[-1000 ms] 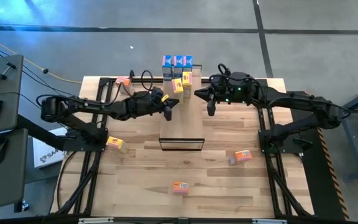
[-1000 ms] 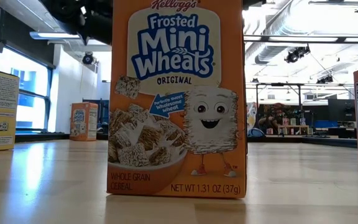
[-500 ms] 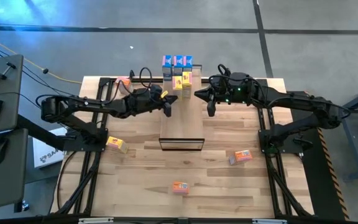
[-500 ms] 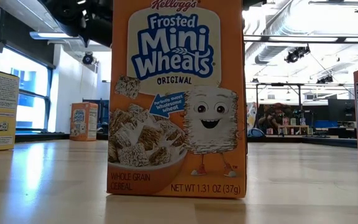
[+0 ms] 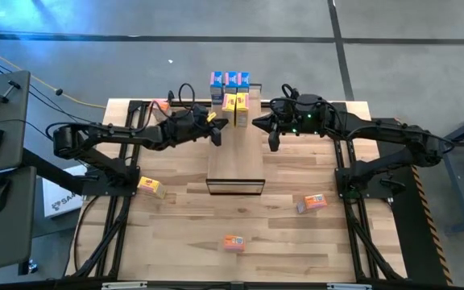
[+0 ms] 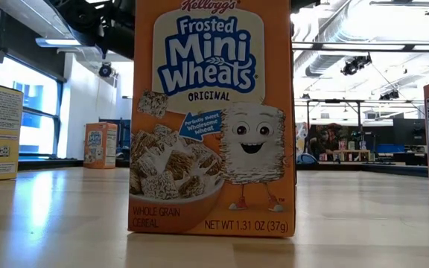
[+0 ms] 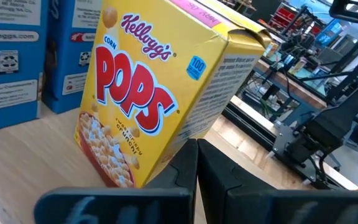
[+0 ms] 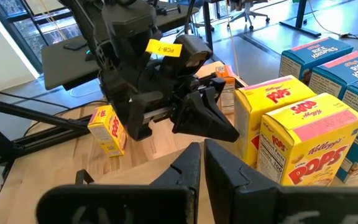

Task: Stack cereal on shelf
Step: Put the right yellow cereal box on the shelf aligned with the yellow cereal box

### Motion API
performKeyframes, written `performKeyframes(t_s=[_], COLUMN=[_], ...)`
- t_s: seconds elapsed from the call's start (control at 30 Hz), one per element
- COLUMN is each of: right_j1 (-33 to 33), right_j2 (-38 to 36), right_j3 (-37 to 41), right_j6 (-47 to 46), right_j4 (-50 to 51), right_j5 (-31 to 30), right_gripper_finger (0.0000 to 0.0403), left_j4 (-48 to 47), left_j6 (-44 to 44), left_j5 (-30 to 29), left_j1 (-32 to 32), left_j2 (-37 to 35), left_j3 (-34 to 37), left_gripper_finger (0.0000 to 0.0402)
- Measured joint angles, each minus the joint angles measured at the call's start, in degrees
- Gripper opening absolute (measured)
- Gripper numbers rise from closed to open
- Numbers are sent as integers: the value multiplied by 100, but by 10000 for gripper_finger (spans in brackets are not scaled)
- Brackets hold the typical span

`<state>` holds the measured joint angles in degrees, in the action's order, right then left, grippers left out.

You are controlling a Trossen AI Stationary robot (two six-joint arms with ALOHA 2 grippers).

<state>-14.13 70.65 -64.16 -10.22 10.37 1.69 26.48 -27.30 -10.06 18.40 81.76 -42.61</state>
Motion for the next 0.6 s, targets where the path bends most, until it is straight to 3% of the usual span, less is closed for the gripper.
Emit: performKeyframes(t_s=[0.6], right_j1=[0], right_j2=[2], right_j3=[0], right_j6=[12], right_j4=[-2], right_j5=[0], right_gripper_finger=[13], left_j4=[276], left_j6=[189], left_j5=[149], left_j1=[111], left_j2=[0], left_j3=[-2], left_gripper_finger=[0])
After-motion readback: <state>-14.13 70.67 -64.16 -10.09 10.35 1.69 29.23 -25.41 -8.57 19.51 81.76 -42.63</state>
